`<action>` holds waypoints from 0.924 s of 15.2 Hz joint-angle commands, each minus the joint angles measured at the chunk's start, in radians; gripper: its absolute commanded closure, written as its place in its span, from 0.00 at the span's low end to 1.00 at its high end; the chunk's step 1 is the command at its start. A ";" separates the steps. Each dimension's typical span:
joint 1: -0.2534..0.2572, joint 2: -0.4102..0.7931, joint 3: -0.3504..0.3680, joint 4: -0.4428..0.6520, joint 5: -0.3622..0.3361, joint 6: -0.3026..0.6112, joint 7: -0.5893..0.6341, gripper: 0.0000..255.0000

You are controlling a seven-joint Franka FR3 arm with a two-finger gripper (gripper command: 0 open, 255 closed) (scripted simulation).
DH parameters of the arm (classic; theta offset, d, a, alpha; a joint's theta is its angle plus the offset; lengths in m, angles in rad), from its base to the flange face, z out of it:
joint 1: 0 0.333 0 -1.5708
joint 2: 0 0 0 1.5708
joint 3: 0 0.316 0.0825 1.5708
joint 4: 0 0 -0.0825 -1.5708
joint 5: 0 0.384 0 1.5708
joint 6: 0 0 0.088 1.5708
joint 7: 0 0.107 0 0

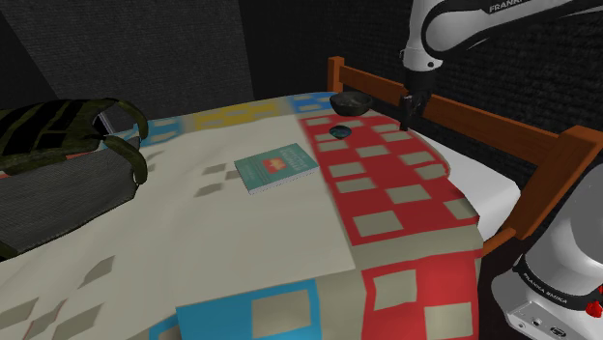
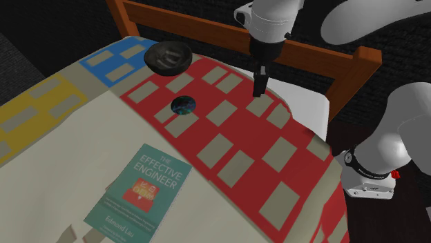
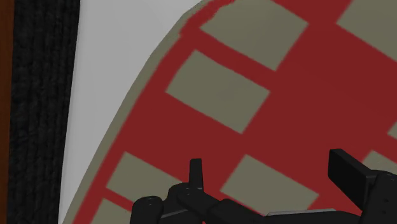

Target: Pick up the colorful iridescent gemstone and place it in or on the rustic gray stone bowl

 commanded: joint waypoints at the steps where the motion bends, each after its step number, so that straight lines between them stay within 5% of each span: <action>1: 0.013 0.059 -0.005 0.028 0.000 0.058 -0.039 0.00; 14: 0.079 0.454 0.013 0.314 0.042 0.322 -0.272 0.00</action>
